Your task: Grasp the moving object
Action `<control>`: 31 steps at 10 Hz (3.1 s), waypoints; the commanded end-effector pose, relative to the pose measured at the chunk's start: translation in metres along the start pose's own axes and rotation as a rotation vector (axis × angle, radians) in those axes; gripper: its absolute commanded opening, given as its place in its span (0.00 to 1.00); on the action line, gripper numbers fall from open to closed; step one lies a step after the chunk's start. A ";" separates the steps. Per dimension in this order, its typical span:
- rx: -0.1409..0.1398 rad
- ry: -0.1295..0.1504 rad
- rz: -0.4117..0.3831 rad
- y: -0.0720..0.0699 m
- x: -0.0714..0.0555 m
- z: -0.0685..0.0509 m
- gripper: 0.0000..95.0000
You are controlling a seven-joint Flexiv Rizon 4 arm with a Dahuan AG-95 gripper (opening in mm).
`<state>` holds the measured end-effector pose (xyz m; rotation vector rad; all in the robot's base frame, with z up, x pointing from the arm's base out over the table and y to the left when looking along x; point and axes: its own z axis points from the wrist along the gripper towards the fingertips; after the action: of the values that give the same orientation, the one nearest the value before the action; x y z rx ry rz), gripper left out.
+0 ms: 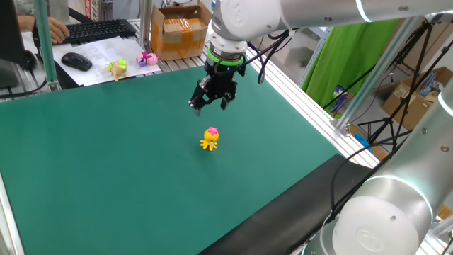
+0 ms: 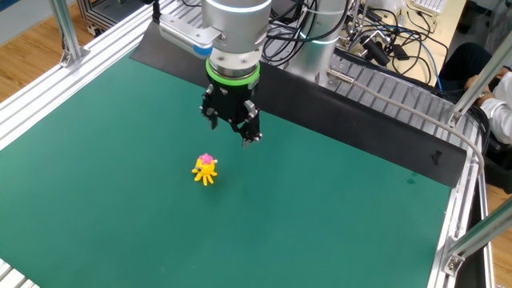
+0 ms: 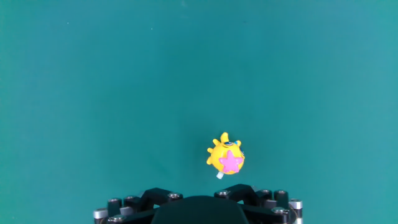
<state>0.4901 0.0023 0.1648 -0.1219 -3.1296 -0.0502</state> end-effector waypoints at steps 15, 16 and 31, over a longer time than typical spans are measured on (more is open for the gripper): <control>0.058 -0.055 -0.024 -0.022 -0.005 0.015 1.00; 0.057 -0.064 -0.021 -0.022 -0.006 0.019 1.00; -0.021 -0.089 -0.078 -0.058 -0.027 0.086 1.00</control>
<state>0.5166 -0.0547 0.0701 0.0001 -3.2269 -0.0845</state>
